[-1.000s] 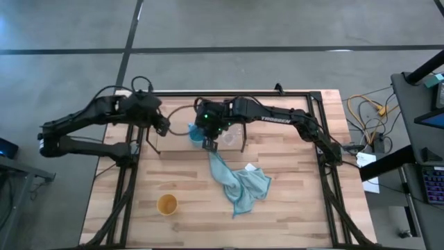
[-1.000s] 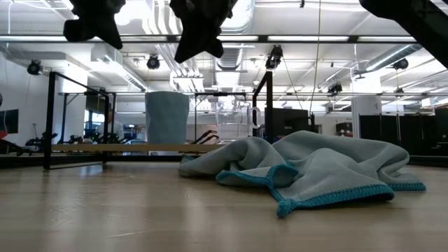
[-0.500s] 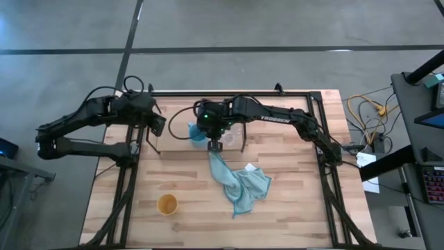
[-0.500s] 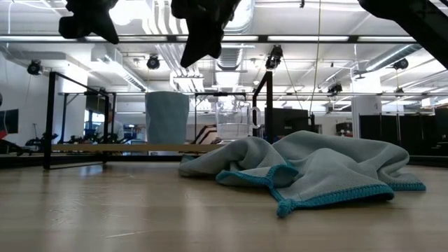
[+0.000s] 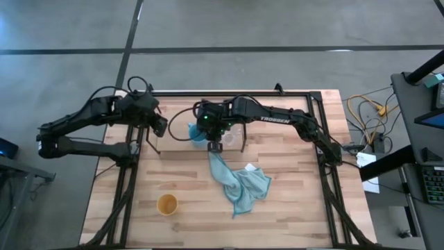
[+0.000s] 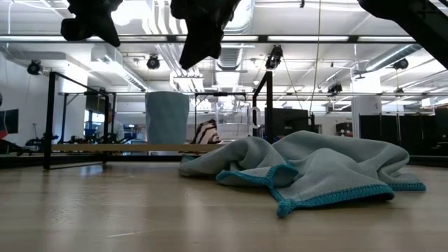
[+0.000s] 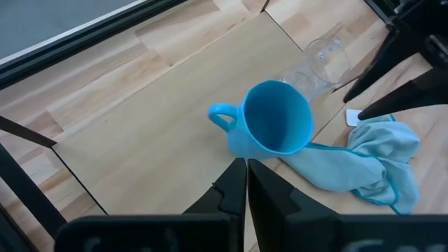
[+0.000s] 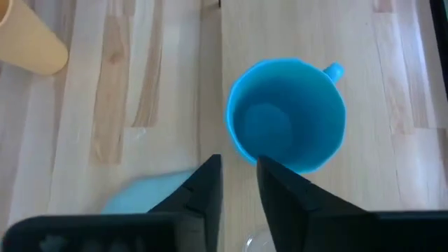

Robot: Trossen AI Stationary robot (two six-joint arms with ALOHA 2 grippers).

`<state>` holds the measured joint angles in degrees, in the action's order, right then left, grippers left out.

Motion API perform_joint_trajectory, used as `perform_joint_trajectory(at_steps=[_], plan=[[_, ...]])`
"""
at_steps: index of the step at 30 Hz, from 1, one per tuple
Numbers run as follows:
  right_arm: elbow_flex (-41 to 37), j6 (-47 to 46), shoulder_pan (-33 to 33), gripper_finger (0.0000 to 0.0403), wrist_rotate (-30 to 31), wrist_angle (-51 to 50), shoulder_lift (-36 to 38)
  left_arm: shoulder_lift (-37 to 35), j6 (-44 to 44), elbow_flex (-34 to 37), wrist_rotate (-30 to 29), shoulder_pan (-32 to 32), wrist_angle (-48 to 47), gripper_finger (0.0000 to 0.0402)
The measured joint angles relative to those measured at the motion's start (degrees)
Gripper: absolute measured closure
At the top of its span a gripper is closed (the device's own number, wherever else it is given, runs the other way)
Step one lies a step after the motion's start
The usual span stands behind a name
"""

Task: Stack small to large cups/mugs on shelf
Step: Put the blue cup on the shelf

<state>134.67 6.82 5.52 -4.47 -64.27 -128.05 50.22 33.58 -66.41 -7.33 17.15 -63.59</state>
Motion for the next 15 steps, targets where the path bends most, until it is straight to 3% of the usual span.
perform_joint_trajectory(at_steps=[7, 15], plan=[[-0.1, 17.6, 0.0, 0.0275, 0.0, 0.0, 0.0, -0.3, 0.0, 0.0, 1.5, 0.0, 0.1, 0.0402], [-1.8, 29.6, 0.1, 0.0278, -0.2, 0.2, 0.0, -0.5, -0.6, 0.0, 2.4, 0.0, 0.1, 0.0402]])
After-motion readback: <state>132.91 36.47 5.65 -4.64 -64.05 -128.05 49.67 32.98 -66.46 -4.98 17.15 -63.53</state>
